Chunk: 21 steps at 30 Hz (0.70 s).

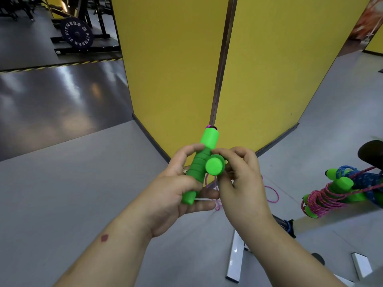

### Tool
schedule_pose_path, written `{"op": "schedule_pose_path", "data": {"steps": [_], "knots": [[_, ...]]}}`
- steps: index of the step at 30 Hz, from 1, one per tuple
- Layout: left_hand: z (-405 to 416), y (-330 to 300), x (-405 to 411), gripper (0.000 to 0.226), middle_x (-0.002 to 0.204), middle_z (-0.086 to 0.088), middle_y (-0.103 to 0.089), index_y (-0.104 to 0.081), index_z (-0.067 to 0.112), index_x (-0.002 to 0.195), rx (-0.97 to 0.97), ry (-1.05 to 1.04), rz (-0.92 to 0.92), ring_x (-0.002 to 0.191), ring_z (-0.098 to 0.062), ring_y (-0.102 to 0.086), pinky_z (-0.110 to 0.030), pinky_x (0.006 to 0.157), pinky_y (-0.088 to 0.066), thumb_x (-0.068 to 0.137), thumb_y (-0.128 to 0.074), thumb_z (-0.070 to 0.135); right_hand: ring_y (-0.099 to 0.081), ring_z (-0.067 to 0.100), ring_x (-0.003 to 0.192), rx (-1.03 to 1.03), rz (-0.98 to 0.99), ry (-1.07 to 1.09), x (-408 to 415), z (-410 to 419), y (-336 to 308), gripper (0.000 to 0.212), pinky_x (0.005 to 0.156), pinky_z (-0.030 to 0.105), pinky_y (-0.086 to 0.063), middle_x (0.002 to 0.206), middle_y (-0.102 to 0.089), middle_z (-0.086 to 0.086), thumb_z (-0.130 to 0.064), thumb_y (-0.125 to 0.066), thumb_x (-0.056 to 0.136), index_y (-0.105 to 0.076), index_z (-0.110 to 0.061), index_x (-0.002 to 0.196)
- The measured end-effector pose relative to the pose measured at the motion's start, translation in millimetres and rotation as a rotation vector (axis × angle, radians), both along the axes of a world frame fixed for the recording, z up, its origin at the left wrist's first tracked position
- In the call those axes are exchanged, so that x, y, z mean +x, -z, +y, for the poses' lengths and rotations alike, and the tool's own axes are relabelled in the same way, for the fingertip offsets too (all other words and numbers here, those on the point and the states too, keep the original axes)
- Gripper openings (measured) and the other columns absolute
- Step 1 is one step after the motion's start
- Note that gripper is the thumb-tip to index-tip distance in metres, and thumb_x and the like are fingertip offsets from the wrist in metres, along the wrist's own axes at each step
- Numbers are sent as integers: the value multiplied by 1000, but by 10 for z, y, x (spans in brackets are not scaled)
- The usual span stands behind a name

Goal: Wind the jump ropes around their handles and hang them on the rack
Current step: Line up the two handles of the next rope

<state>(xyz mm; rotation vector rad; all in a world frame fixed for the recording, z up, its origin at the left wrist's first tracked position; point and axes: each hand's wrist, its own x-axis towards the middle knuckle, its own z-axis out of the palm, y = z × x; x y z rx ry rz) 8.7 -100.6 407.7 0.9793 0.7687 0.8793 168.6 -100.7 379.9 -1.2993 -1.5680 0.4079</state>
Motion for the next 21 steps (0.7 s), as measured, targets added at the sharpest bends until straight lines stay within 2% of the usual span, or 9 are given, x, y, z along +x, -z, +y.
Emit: {"op": "schedule_pose_path", "data": {"steps": [2,4,6,8,10,13,15,17,21], "knots": [[-4,1,21,80,119,-8,-69,-51,50,138,44,-8,55,90,-32,-71,-40,72,-60,86,-53,-11,-55,11,98,63,-77,24,17,-11,-3,52,71,42,-55,122,-42,-13,8,-56,89,-66,-34,118],[-21,12,46,73,113,-5,-70,-56,43,137,55,-12,93,87,-23,-67,-37,67,-57,76,-55,3,-56,15,96,144,-183,48,36,-22,6,47,69,41,-55,130,-40,-9,4,-58,89,-68,-29,120],[-35,31,70,64,108,-2,-70,-64,40,128,42,-15,102,82,-16,-61,-35,63,-51,72,-49,14,-57,18,96,226,-240,69,51,-25,20,44,76,28,-54,131,-41,-5,1,-54,89,-70,-24,121],[-51,10,85,53,104,2,-70,-64,41,126,20,-27,76,77,-12,-59,-32,60,-47,77,-49,27,-54,18,96,283,-255,76,54,-25,24,45,82,10,-44,128,-44,0,3,-53,88,-71,-20,123],[-73,-30,110,40,100,8,-70,-62,40,127,55,-30,110,75,-7,-61,-26,59,-47,87,-59,41,-51,17,98,315,-263,68,54,-25,23,44,85,5,-39,126,-47,5,4,-53,89,-70,-18,124],[-76,-35,164,49,100,17,-74,-56,35,129,161,-81,199,83,0,-68,-19,63,-51,85,-77,39,-51,20,104,356,-278,34,61,-41,31,42,91,19,-45,127,-49,9,1,-52,90,-70,-16,124],[-55,-20,181,54,111,11,-75,-55,34,130,203,-98,227,102,-7,-71,-29,81,-58,83,-82,32,-53,24,109,380,-267,25,82,-46,36,43,94,29,-48,127,-49,10,6,-59,87,-70,-13,124],[-42,-27,165,56,116,6,-75,-54,31,130,235,-96,246,110,-13,-70,-36,93,-57,83,-83,22,-53,24,112,396,-251,18,88,-49,33,46,97,28,-46,126,-48,8,12,-61,83,-70,-10,123],[-17,-60,123,55,103,8,-75,-56,38,122,301,-115,356,96,-10,-72,-37,82,-58,80,-87,21,-52,18,117,432,-233,-11,70,-61,13,46,99,23,-43,125,-47,5,14,-52,84,-71,-5,120]]}}
